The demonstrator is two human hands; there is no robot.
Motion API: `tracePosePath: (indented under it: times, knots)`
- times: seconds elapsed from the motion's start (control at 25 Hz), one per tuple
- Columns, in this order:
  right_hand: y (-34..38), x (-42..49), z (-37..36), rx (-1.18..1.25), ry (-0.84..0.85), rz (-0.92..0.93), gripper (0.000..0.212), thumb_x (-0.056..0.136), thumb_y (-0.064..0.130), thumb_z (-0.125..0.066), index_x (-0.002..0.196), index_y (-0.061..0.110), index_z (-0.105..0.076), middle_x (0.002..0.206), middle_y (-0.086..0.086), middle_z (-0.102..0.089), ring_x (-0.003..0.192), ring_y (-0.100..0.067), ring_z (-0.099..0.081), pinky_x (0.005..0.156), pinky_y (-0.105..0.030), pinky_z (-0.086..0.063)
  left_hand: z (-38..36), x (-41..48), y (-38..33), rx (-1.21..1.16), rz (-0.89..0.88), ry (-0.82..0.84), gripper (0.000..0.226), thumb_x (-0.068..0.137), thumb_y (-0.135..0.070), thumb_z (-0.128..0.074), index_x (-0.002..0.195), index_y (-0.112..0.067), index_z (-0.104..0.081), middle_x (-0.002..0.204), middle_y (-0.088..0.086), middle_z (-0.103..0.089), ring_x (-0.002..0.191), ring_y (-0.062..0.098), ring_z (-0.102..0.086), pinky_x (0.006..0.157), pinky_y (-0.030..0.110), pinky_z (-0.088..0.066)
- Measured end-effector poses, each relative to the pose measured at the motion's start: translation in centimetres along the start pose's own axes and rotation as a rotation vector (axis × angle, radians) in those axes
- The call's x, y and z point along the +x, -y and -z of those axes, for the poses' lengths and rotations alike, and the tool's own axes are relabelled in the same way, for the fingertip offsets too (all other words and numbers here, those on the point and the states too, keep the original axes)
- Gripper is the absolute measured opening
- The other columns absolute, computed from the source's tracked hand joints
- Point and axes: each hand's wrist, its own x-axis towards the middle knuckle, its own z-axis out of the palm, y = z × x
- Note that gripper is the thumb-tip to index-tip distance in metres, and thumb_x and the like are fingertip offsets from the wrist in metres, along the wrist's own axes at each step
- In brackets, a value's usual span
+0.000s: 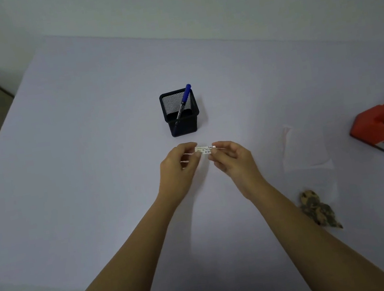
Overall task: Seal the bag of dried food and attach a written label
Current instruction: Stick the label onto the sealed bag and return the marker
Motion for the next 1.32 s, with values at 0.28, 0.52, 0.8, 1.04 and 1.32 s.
tracePosePath:
  times: [0.28, 0.52, 0.8, 1.04, 1.32]
  knots:
    - [3.2, -4.5, 3.4, 0.149, 0.137, -0.010, 0.019, 0.092, 0.009, -0.053, 0.100, 0.020, -0.066, 0.088, 0.005, -0.074, 0.084, -0.008, -0.069, 0.071, -0.016, -0.052, -0.2, -2.1, -4.9, -0.367, 0.100, 0.155, 0.016, 0.090, -0.009, -0.058, 0.100, -0.021, -0.063, 0.082, 0.007, -0.071, 0.079, 0.015, -0.068, 0.078, 0.026, -0.055]
    - [4.7, -6.2, 6.0, 0.189, 0.194, 0.012, 0.023, 0.090, 0.004, -0.052, 0.098, 0.019, -0.068, 0.086, 0.005, -0.074, 0.081, -0.006, -0.068, 0.069, -0.014, -0.051, -0.8, -3.2, -7.5, -0.406, 0.033, 0.214, 0.015, 0.089, -0.007, -0.059, 0.096, -0.018, -0.066, 0.083, 0.004, -0.072, 0.078, 0.016, -0.068, 0.075, 0.022, -0.056]
    - [5.4, -6.9, 7.7, 0.079, 0.089, 0.110, 0.021, 0.090, 0.004, -0.054, 0.094, 0.019, -0.068, 0.083, 0.004, -0.074, 0.080, -0.007, -0.069, 0.071, -0.015, -0.051, -1.7, -4.0, -9.3, -0.633, 0.137, 0.378, 0.015, 0.090, -0.008, -0.055, 0.094, -0.013, -0.069, 0.083, 0.005, -0.073, 0.077, 0.013, -0.068, 0.070, 0.019, -0.054]
    - [6.3, -7.8, 8.8, -0.020, 0.054, 0.201, 0.023, 0.087, 0.000, -0.057, 0.093, 0.019, -0.069, 0.079, 0.002, -0.073, 0.081, -0.009, -0.069, 0.074, -0.018, -0.052, -2.6, -4.7, -10.0, -0.625, 0.157, 0.395, 0.018, 0.090, -0.008, -0.054, 0.087, -0.013, -0.071, 0.075, 0.003, -0.070, 0.069, 0.010, -0.064, 0.066, 0.017, -0.052]
    - [6.7, -9.2, 10.1, -0.018, 0.052, 0.232, 0.021, 0.083, -0.001, -0.063, 0.086, 0.019, -0.068, 0.079, 0.001, -0.069, 0.077, -0.013, -0.069, 0.069, -0.020, -0.052, -3.5, -5.7, -10.9, -0.579, 0.128, 0.380, 0.017, 0.090, -0.006, -0.055, 0.084, -0.011, -0.070, 0.075, 0.001, -0.070, 0.067, 0.010, -0.062, 0.064, 0.017, -0.051]
